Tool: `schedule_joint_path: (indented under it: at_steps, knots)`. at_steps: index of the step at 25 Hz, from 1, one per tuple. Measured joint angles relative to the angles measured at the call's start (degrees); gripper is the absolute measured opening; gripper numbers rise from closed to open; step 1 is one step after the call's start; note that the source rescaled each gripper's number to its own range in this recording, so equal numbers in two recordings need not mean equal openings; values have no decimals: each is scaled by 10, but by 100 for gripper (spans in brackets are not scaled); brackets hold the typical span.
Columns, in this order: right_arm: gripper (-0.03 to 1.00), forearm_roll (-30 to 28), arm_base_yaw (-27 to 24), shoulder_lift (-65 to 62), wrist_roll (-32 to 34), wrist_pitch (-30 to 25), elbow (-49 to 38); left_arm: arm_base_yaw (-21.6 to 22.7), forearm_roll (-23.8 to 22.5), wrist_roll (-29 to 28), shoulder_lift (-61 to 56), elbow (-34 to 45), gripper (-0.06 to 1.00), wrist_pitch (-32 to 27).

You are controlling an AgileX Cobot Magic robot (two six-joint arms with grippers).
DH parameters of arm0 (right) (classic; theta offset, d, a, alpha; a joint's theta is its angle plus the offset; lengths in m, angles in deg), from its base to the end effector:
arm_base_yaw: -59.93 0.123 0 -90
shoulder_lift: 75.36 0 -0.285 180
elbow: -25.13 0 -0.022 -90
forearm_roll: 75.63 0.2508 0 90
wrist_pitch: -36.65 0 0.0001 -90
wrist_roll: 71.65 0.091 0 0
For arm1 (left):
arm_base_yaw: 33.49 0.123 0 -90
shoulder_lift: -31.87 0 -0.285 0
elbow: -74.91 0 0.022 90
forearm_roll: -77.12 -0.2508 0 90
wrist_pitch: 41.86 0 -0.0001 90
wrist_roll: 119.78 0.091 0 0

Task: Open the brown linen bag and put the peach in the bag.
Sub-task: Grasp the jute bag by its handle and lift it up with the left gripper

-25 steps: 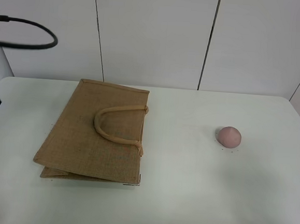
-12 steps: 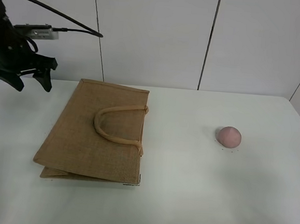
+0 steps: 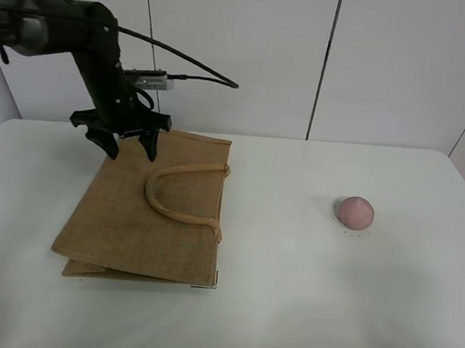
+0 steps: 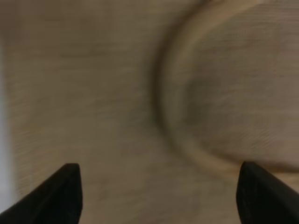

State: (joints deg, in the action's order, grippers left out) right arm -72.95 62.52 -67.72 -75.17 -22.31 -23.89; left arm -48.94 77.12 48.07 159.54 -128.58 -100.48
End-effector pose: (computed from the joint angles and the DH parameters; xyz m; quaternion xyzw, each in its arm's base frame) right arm -0.0032 0.0035 0.2777 -0.0456 0.8448 0.0191 0.5328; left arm 0.4333 -0.1198 0.2215 0.0285 0.9883 -0.0357 0.1452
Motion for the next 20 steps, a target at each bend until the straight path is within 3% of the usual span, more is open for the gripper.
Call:
schedule_joint_path:
  at_steps: [5,20]
  knots:
    - [100,0,0,0,0,0,0,-11,20,-2,55,-42,100,4]
    - [100,0,0,0,0,0,0,-11,18,-1,115,-36,100,32]
